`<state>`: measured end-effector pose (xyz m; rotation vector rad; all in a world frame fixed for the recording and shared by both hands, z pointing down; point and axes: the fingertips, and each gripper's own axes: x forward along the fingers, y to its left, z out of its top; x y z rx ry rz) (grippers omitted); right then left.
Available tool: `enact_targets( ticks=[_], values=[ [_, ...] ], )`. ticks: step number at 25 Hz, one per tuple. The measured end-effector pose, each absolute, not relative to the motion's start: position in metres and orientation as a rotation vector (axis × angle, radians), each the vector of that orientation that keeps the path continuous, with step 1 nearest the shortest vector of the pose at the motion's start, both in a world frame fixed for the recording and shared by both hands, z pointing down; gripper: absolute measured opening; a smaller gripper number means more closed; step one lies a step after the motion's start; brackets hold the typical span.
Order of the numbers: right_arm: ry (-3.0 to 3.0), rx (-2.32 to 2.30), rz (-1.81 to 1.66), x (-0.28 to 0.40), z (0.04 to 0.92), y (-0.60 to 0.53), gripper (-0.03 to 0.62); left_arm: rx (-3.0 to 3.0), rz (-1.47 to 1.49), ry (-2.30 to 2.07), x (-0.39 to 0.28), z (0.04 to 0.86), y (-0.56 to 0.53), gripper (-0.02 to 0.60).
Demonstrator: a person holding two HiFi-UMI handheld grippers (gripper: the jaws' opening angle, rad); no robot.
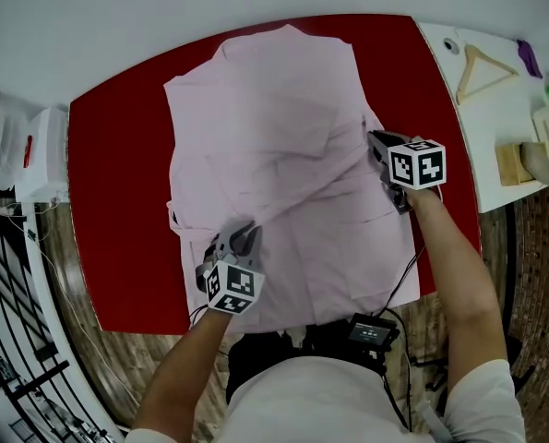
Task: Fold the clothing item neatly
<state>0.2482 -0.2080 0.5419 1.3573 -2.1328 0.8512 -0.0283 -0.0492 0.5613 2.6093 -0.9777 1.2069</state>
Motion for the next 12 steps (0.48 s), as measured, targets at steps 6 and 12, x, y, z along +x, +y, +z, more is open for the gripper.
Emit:
enact_targets(
  ticks=[6,12],
  values=[
    [-2.154,1.314,0.764,0.246,0.541,-0.217,0.02,2.67,1.296,-0.875,-0.021,0.566,-0.038,0.012],
    [-2.113,1.348,0.691,0.25,0.544,-0.217,0.025,2.654,1.278,-0.83,-0.022,0.567,-0.035,0.04]
  ],
)
